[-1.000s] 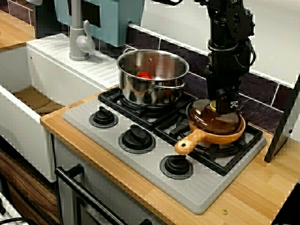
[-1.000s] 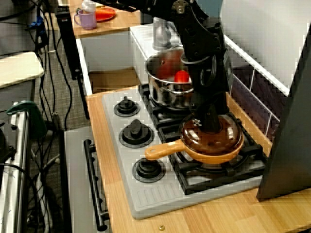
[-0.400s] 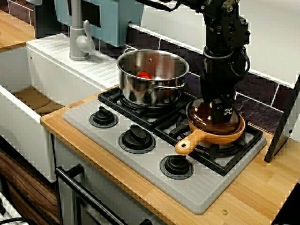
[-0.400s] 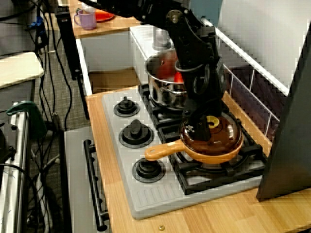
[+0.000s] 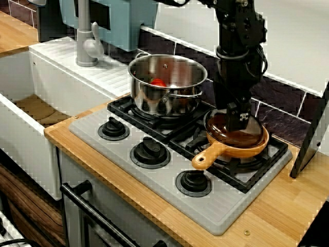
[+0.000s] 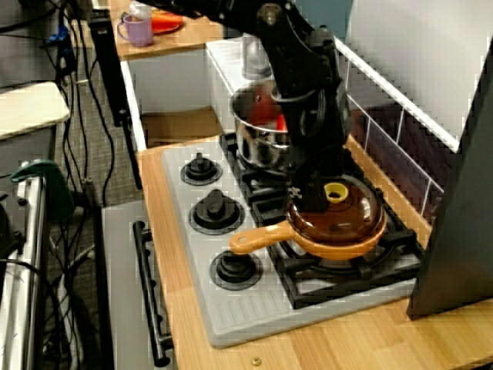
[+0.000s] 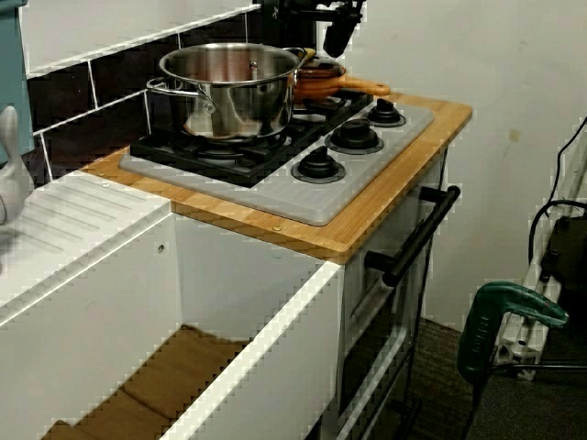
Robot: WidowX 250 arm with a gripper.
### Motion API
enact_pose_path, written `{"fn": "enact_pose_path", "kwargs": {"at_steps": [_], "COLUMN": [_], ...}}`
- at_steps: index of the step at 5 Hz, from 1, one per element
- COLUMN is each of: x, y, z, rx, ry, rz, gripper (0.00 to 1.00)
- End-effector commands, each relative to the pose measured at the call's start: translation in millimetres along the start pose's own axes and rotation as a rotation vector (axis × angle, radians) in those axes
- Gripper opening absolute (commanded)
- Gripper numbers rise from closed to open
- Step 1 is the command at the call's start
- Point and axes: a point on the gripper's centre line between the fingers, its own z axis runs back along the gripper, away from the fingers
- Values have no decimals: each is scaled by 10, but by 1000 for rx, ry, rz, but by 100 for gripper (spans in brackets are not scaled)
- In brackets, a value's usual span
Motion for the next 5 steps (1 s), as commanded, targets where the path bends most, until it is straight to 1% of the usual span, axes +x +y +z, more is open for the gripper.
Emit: {"fn": "enact_pose_path", "kwargs": {"at_steps": [1, 2, 3, 4, 5], "x": [61, 59, 5, -85, -231], "y": [137, 227, 339, 430, 529], "z": [443, 576, 708, 852, 940], "rx": [21, 25, 47, 85, 138], "ry": [-93, -116, -133, -137, -127], "rz": [26, 58, 110, 183, 298], "gripper": [100, 100, 100, 100, 100]}}
